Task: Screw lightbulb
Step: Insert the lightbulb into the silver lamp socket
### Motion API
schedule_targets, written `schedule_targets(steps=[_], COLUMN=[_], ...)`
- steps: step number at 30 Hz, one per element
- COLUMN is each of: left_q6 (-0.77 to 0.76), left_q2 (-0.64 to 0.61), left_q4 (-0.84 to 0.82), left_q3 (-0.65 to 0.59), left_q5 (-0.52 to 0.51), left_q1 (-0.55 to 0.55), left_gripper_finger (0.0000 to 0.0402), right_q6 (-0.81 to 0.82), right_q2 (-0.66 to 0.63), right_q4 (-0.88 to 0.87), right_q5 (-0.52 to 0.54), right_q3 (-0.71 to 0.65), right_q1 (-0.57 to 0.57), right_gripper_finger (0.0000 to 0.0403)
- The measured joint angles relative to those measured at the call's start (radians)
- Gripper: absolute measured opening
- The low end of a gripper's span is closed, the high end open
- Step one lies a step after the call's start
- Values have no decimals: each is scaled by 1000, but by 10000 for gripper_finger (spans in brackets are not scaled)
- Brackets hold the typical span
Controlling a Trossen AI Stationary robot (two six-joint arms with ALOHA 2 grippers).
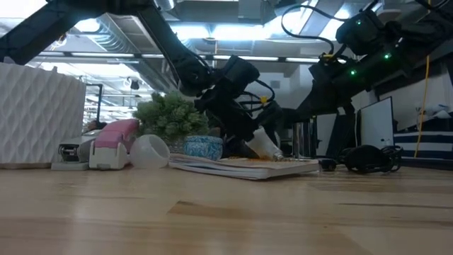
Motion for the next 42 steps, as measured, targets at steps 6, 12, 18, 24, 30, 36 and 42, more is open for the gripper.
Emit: schedule_targets(steps=[6,12,18,24,30,36,42], left_q6=[-48,-58,-78,-82,-83,-111,-127], left_q2=[4,8,7,8,8,7,4], left_q4=[-21,38,78,79,79,0,-42], left_q3=[2,2,1,1,1,1,2], left_q5=[-11,-8,-7,-7,-7,-17,-19], left_q1=[9,2,-3,-3,-3,7,19], left_gripper_finger=[263,263,263,263,263,263,263], right_q6=[0,0,37,53,54,53,52], right_q2=[0,18,97,234,386,503,547], right_q4=[0,-16,-1,156,245,248,252], right_q5=[-6,58,-7,-154,-216,-234,-216], right_q3=[0,0,0,0,21,81,106], right_q1=[0,-9,-106,-177,-177,-186,-186], right_gripper_finger=[127,127,127,127,127,127,127])
